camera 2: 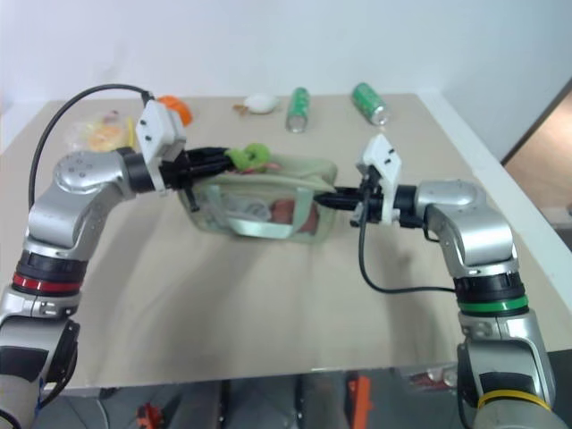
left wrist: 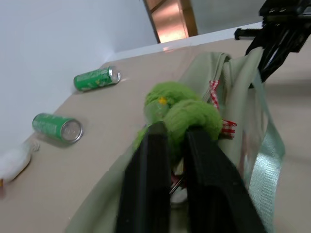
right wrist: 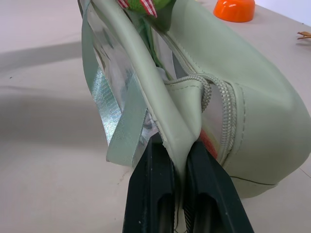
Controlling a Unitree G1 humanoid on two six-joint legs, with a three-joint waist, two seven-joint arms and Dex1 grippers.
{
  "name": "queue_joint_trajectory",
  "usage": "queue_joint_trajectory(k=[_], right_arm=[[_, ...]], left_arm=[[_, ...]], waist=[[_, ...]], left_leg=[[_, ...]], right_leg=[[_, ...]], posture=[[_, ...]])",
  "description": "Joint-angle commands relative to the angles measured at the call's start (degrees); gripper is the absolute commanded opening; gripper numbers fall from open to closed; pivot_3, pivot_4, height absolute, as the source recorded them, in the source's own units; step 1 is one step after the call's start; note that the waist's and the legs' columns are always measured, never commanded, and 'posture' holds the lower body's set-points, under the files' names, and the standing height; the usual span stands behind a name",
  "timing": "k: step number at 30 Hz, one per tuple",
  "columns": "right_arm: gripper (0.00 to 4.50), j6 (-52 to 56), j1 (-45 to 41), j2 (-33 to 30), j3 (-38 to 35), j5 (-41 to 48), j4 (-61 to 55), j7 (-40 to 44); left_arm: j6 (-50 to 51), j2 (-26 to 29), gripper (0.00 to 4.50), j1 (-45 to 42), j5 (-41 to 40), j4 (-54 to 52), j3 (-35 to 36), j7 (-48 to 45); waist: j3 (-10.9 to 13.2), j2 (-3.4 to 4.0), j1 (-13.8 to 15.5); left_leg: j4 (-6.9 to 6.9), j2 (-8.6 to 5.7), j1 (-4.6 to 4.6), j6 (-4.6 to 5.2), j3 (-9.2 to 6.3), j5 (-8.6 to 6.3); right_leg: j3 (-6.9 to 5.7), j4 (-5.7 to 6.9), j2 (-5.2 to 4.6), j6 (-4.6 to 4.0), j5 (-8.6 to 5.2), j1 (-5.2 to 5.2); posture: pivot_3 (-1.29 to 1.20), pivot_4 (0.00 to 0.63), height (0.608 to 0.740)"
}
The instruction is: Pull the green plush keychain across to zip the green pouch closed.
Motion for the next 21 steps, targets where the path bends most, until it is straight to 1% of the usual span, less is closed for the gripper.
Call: queue_joint_trajectory(k=[1, 2, 3, 5, 11, 15, 18, 21], right_arm=[[0.00, -0.05, -0.08, -0.58, -1.41, 0.61, -1.45, -0.34], [0.00, -0.08, -0.14, -0.51, -1.38, 0.64, -1.47, -0.38], [0.00, -0.15, -0.26, -0.42, -1.33, 0.63, -1.35, -0.43], [0.00, -0.31, -0.49, -0.29, -1.23, 0.59, -1.05, -0.49], [0.00, -0.67, -0.97, -0.15, -1.05, 0.58, -0.67, -0.34], [0.00, -0.72, -0.89, -0.08, -0.92, 0.59, -0.83, -0.30], [0.00, -0.69, -0.87, 0.04, -0.79, 0.56, -0.87, -0.34], [0.00, -0.76, -0.74, 0.29, -0.46, 0.41, -0.86, -0.41]], left_arm=[[-0.13, 0.71, 2.00, -2.79, 0.09, 1.05, 3.31, 1.33], [-0.52, 1.01, 2.34, -3.08, 0.06, 1.29, 3.91, 1.50], [-0.31, 1.19, 2.77, -3.40, -0.39, 1.61, 4.77, 1.69], [0.28, 1.58, 3.29, -3.67, -1.36, 1.73, 6.26, 1.62], [3.57, 7.89, 3.29, -0.25, -6.26, -0.76, 10.09, -5.82], [4.83, 10.91, 3.29, 1.28, -6.99, 0.45, 12.99, -5.76], [9.55, 12.58, 3.29, 4.22, -11.70, -0.66, 17.09, -6.85], [14.01, 14.21, 3.29, 9.24, -16.47, -4.09, 19.07, -9.73]], waist=[[0.00, 0.00, 0.00], [0.00, 0.00, 0.00], [0.00, 0.00, -0.02], [0.00, 0.00, -0.02], [0.00, 0.00, -0.17], [0.00, 0.00, -0.12], [0.00, 0.00, -0.18], [0.00, 0.00, -0.36]], left_leg=[[0.01, 0.00, 0.00, 0.00, 0.00, 0.00], [0.01, 0.00, 0.00, 0.00, 0.00, 0.00], [0.00, 0.00, 0.00, 0.00, -0.01, 0.00], [-0.01, 0.00, 0.00, 0.00, -0.01, 0.00], [-0.06, 0.00, -0.01, 0.02, 0.00, -0.01], [-0.05, 0.01, -0.01, 0.02, -0.01, -0.01], [-0.03, 0.01, -0.01, 0.02, 0.00, -0.01], [-0.10, 0.02, 0.01, 0.02, 0.00, -0.01]], right_leg=[[0.00, 0.00, 0.00, 0.01, 0.01, 0.00], [0.01, 0.00, 0.00, 0.01, 0.01, 0.00], [0.01, 0.00, 0.00, 0.01, 0.01, -0.01], [0.00, 0.00, 0.01, 0.01, 0.01, -0.01], [0.01, 0.00, 0.02, -0.02, -0.01, -0.06], [0.01, 0.00, 0.02, -0.02, -0.02, -0.05], [0.01, 0.00, 0.01, -0.01, -0.01, -0.05], [0.01, 0.00, 0.02, -0.05, -0.03, -0.07]], posture=[[0.00, 0.150, 0.740], [0.00, 0.150, 0.740], [0.00, 0.150, 0.740], [0.00, 0.150, 0.740], [0.00, 0.150, 0.740], [0.00, 0.150, 0.740], [0.00, 0.150, 0.740], [0.00, 0.150, 0.740]])
